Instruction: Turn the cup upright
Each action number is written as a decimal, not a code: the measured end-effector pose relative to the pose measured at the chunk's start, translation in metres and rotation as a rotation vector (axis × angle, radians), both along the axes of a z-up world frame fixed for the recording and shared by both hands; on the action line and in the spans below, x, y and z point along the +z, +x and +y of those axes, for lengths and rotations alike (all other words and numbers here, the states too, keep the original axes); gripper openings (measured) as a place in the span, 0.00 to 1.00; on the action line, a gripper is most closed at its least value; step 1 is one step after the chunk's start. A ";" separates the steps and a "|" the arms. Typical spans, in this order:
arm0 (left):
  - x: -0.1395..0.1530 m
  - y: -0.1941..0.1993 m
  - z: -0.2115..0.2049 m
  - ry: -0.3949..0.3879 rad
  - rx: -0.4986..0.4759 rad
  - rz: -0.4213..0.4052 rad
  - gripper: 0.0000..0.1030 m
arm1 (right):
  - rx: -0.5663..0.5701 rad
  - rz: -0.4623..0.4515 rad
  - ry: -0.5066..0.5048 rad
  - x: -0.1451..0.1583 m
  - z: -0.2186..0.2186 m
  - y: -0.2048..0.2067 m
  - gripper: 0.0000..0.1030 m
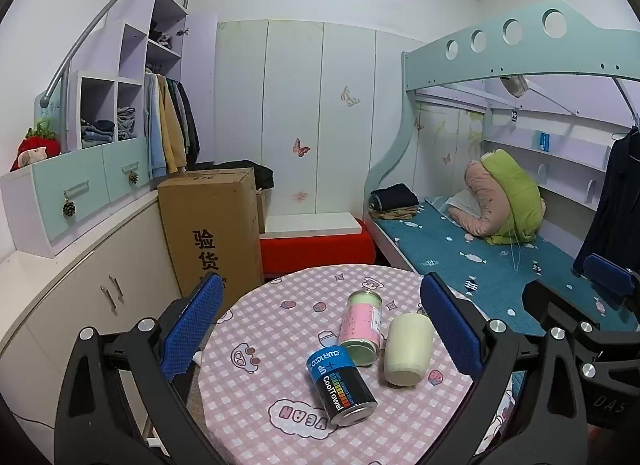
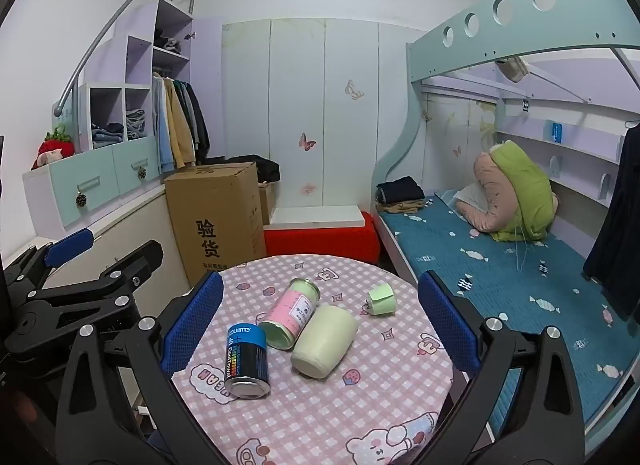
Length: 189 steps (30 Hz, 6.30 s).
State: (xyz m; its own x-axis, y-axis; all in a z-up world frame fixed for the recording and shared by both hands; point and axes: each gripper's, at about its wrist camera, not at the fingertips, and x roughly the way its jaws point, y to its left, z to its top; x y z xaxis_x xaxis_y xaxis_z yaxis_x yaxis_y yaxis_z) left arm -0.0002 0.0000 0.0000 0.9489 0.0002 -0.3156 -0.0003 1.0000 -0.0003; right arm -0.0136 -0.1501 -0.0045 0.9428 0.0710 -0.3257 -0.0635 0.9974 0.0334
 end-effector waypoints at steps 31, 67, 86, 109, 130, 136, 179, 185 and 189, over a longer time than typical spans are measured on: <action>-0.014 0.015 0.001 0.000 -0.004 0.036 0.92 | 0.001 0.030 0.001 -0.011 0.001 0.015 0.95; -0.032 0.028 -0.006 0.012 -0.002 0.063 0.92 | -0.006 0.060 0.010 -0.041 -0.004 0.032 0.95; -0.071 0.073 -0.038 0.032 -0.032 0.249 0.92 | -0.041 0.181 0.049 -0.071 -0.040 0.073 0.95; -0.190 0.169 -0.111 -0.003 -0.078 0.665 0.92 | -0.136 0.365 0.068 -0.150 -0.111 0.145 0.95; -0.204 0.162 -0.117 -0.116 -0.071 0.749 0.70 | -0.078 0.401 0.079 -0.162 -0.112 0.147 0.95; -0.205 0.131 -0.119 -0.157 -0.078 0.766 0.70 | -0.075 0.404 0.062 -0.155 -0.109 0.124 0.95; -0.151 0.081 -0.005 -0.102 -0.057 0.568 0.84 | 0.047 0.641 0.349 -0.208 -0.048 0.138 0.95; -0.155 0.087 0.000 -0.099 -0.067 0.569 0.84 | 0.056 0.678 0.368 -0.219 -0.040 0.148 0.95; -0.157 0.092 0.004 -0.098 -0.057 0.568 0.84 | 0.063 0.695 0.372 -0.224 -0.037 0.153 0.95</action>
State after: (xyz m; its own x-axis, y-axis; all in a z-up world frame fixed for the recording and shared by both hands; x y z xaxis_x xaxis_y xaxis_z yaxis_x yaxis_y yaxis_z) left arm 0.0917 0.0042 -0.1571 0.6286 -0.1009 -0.7712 0.0263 0.9937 -0.1086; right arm 0.1390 -0.1869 -0.2284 0.5229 0.3375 -0.7827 0.0377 0.9082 0.4168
